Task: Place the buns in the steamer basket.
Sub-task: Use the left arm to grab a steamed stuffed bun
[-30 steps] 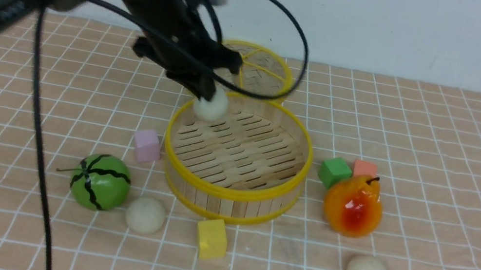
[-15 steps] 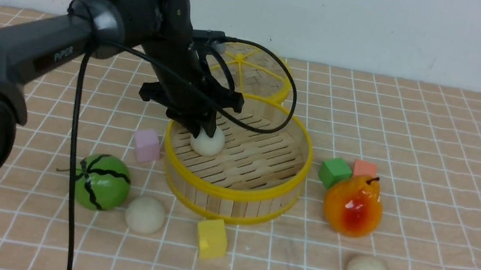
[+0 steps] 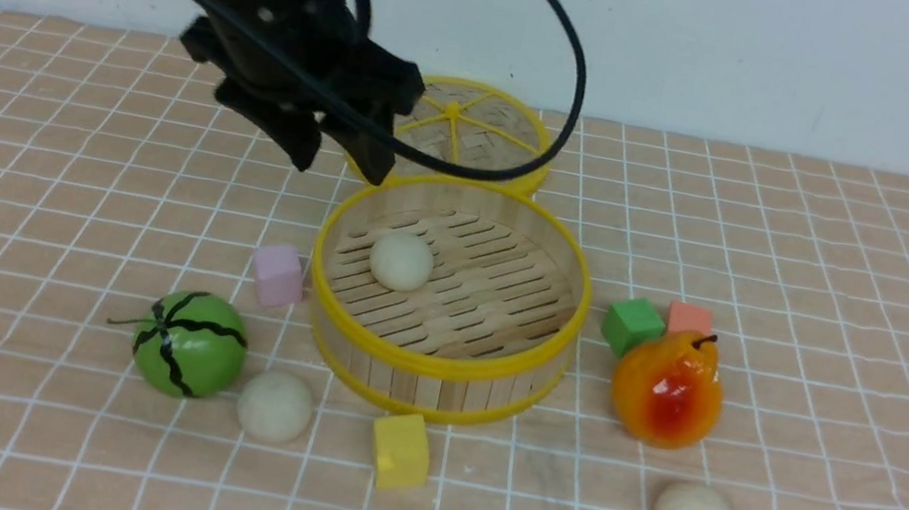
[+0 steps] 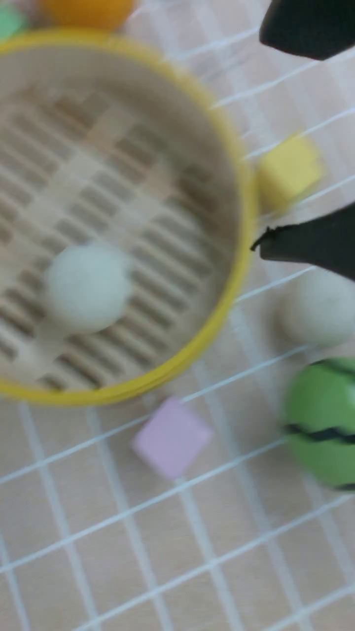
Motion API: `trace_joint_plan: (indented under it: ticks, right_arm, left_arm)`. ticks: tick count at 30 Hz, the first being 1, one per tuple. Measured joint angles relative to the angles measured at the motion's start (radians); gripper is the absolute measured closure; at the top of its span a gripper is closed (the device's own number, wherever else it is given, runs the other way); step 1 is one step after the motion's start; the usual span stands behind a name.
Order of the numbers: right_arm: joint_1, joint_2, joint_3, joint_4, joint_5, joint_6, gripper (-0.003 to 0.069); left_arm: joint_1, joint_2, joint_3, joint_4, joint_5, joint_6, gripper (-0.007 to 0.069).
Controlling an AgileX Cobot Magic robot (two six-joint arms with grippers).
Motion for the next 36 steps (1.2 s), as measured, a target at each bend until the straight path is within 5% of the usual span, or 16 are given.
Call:
trace_joint_plan:
  ticks: [7, 13, 18, 24, 36]
  right_arm:
    - [0.000, 0.000, 0.000, 0.000, 0.000, 0.000, 0.0419]
    - [0.000, 0.000, 0.000, 0.000, 0.000, 0.000, 0.0419]
    - [0.000, 0.000, 0.000, 0.000, 0.000, 0.000, 0.0419]
    - [0.000, 0.000, 0.000, 0.000, 0.000, 0.000, 0.0419]
    - [0.000, 0.000, 0.000, 0.000, 0.000, 0.000, 0.0419]
  left_arm:
    - [0.000, -0.241, 0.302, 0.009, 0.005, -0.037, 0.0227]
    - [0.000, -0.250, 0.530, -0.003, -0.143, -0.013, 0.0269]
    - [-0.024, -0.195, 0.559, 0.022, -0.220, -0.008, 0.0298]
    - [-0.140, -0.116, 0.559, 0.194, -0.290, -0.099, 0.0335]
    - [-0.148, 0.008, 0.559, 0.313, -0.442, -0.201, 0.0385]
